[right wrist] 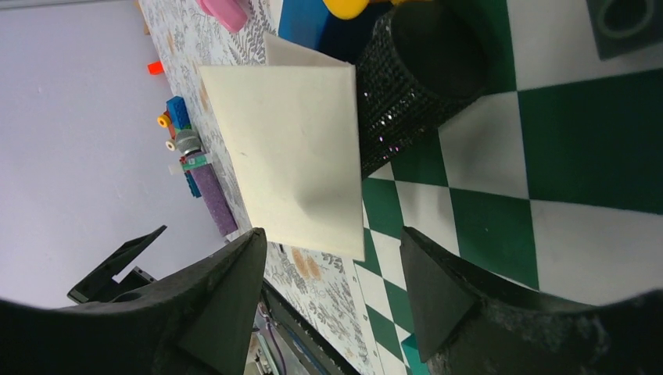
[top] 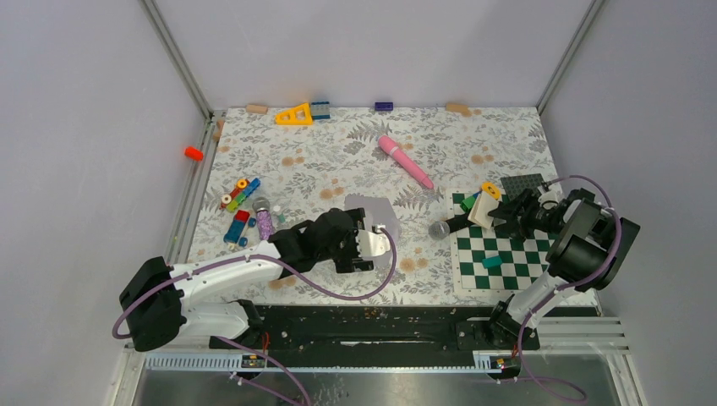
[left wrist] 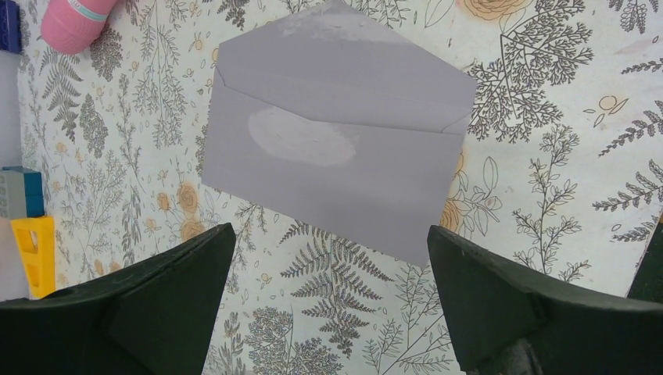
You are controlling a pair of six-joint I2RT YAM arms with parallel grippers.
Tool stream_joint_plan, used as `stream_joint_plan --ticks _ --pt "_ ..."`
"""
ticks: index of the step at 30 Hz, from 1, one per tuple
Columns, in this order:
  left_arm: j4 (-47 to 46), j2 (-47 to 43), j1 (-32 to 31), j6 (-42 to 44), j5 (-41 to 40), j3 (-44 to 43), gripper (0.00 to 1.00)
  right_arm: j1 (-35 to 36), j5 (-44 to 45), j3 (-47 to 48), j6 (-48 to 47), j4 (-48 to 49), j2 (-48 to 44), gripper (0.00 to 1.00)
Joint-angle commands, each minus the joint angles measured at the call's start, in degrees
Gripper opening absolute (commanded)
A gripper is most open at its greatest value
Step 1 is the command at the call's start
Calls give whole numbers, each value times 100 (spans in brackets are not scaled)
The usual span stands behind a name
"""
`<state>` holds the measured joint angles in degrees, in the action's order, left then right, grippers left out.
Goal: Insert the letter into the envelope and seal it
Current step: Pick up the letter from the center of the board.
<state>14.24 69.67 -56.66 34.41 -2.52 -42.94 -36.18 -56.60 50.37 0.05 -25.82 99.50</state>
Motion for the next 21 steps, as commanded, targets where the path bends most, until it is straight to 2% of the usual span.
stream_joint_plan --ticks 1,13,21 --pt "-60 -221 57 -65 194 -198 99 184 43 -53 336 367 84 71" --pt "-10 -261 102 -17 132 -254 99 298 -170 -74 623 790 308 71" --pt "22 -282 129 -29 112 -279 99 319 -312 -77 704 920 333 62"
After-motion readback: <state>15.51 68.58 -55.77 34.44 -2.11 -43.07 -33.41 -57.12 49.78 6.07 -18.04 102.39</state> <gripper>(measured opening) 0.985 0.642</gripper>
